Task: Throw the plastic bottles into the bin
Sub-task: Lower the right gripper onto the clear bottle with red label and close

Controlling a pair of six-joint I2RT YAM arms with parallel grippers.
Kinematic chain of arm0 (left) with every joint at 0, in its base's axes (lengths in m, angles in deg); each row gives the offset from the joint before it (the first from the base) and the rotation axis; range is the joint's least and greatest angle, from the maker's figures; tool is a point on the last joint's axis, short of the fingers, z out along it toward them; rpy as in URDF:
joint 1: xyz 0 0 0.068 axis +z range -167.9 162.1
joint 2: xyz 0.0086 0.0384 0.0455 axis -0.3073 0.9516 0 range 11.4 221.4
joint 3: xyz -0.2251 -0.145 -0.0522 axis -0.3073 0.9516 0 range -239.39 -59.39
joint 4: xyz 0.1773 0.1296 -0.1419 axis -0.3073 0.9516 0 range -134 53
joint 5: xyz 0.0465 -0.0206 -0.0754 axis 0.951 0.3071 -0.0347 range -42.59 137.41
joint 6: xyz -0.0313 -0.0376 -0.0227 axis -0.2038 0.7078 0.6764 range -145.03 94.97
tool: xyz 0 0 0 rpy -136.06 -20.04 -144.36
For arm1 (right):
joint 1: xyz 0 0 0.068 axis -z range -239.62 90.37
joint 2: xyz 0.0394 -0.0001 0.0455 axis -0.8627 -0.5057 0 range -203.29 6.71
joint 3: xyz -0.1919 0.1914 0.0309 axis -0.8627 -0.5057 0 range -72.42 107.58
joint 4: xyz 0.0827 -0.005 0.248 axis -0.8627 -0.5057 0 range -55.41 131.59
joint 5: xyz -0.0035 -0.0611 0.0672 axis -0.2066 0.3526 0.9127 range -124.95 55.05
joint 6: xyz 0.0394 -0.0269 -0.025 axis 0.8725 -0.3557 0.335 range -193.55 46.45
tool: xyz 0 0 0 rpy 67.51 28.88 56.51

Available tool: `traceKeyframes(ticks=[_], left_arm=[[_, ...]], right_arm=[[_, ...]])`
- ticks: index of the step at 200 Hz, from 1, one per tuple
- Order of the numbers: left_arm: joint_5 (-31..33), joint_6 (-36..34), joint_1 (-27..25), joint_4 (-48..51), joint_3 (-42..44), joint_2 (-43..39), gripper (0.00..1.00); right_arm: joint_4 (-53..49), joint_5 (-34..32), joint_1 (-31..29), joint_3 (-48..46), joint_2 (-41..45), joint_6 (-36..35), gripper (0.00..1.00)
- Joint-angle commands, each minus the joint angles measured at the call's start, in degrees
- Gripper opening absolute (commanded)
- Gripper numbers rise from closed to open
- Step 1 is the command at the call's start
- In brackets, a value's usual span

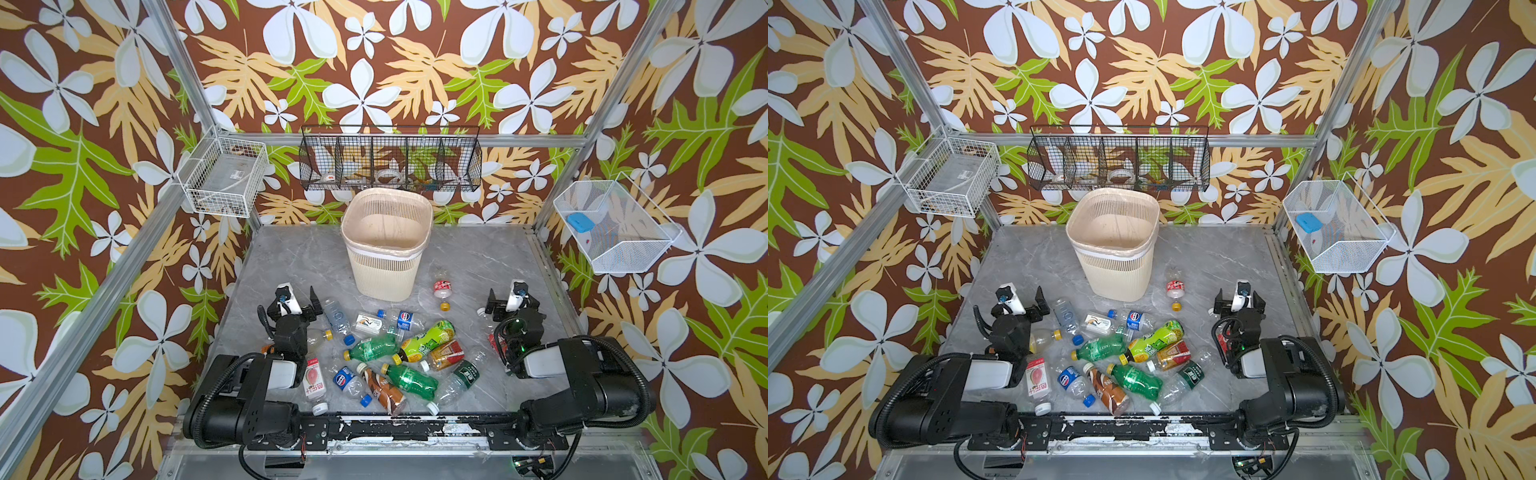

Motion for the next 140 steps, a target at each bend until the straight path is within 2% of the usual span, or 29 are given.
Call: traceKeyframes(ticks=[1, 9, 15, 21, 33, 39, 47, 60, 73, 80, 100, 118, 140], left_arm=[[0.27, -0.26, -0.04, -2.55, 0.07, -0.18, 1.00], [0.29, -0.48, -0.29, -0.66, -0.19, -1.75, 1.00], [0.96, -1.13, -0.95, 3.39, -1.08, -4.36, 1.00], [2.76, -1.56, -1.97, 9.81, -3.11, -7.66, 1.00], [6.91, 1.57, -3.20, 27.09, -9.80, -14.37, 1.00], [7.43, 5.25, -3.20, 36.16, -13.64, -17.60, 1.00], [7.01, 8.16, -3.20, 43.20, -17.90, -21.16, 1.00], [6.61, 12.92, -3.20, 50.63, -21.06, -26.62, 1.00], [6.07, 13.71, -3.17, 56.21, -21.67, -32.14, 1.00], [4.86, 13.25, -3.19, 57.92, -21.19, -34.85, 1.00], [0.61, 11.25, -3.20, 62.76, -20.24, -40.94, 1.00], [1.74, 13.66, -3.20, 67.28, -19.86, -44.31, 1.00], [2.32, 14.59, -3.20, 67.49, -18.90, -46.43, 1.00]], right_arm=[[-0.08, -0.33, -0.04, 0.49, 1.03, 0.55, 1.00], [-5.73, -1.70, -0.18, 2.61, 4.02, 0.80, 1.00], [-15.56, -4.58, -0.60, 5.99, 6.96, 1.87, 1.00], [-27.52, -7.74, -0.98, 11.08, 10.52, 4.34, 1.00], [-40.11, -9.90, -0.96, 17.96, 13.88, 9.19, 1.00], [-43.99, -10.53, -0.94, 20.22, 15.59, 12.43, 1.00], [-48.52, -10.28, -0.94, 21.99, 17.31, 15.47, 1.00], [-50.40, -3.97, 0.20, 20.84, 19.62, 16.84, 1.00], [-44.45, 8.63, 3.47, 15.55, 21.99, 21.36, 1.00], [-43.34, 13.08, 4.66, 13.86, 23.60, 23.27, 1.00], [-56.90, 12.78, 4.51, 15.92, 28.63, 22.70, 1.00], [-69.83, 11.63, 4.51, 16.68, 34.65, 22.00, 1.00], [-83.39, 9.60, 4.15, 16.99, 40.48, 22.06, 1.00]])
